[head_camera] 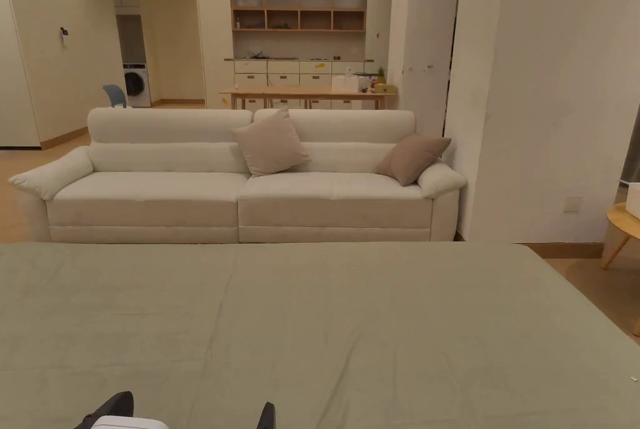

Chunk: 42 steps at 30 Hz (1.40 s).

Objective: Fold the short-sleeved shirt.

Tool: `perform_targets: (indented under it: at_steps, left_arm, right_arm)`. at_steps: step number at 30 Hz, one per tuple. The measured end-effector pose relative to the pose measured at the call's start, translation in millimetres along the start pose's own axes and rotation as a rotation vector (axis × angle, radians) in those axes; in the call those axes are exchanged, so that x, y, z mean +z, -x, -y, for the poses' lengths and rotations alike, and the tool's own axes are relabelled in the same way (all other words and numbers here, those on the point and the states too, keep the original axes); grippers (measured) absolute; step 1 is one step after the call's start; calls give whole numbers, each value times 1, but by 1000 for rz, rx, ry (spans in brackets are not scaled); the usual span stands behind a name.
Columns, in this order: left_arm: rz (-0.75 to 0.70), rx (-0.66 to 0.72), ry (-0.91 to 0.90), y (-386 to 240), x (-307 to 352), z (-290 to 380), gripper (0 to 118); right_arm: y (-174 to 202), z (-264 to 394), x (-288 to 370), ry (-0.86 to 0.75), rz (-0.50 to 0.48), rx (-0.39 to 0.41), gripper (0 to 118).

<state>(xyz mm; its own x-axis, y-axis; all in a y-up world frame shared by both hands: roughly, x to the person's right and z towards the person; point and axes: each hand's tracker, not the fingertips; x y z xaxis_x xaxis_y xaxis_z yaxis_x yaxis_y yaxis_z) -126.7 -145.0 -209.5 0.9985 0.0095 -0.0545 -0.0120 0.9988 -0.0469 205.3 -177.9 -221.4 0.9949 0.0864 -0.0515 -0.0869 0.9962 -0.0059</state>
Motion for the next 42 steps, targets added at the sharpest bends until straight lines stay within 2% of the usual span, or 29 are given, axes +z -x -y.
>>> perform_targets:
  at_steps: [1, 2, 5, 6, 9, 12, 14, 32, 35, 42]
  left_arm:
    - [-18, -21, -8, -2, 3, -2, 118]
    - [-16, -98, -47, -4, 3, -4, 118]
    - [-19, -122, -74, -7, 4, 0, 118]
    - [-15, 17, -21, -8, 4, 6, 118]
    - [-33, 11, 7, -13, 4, 4, 118]
    - [-29, -155, -3, -25, 9, 3, 118]
    - [-21, -177, -29, -25, 11, 4, 118]
    - [-57, 17, 12, -7, 15, -27, 118]
    - [-123, -21, -45, -8, 16, -25, 117]
    - [-113, -11, -30, -8, 17, -30, 117]
  right_arm:
    - [1, 0, 0, 2, -1, 0, 118]
    - [1, 1, -1, 5, -3, -1, 118]
    - [1, 1, -2, 10, -7, -6, 118]
    - [1, 0, -2, 13, -10, -8, 118]
    - [1, 1, -4, 20, -12, -13, 118]
    - [1, 1, -5, 34, -9, -9, 118]
    - [1, 1, -6, 37, -5, -9, 118]
    - [6, -1, -4, 56, -21, -10, 118]
    - [8, -1, -4, 56, -19, -4, 118]
    - [9, -2, -4, 53, -20, -4, 118]
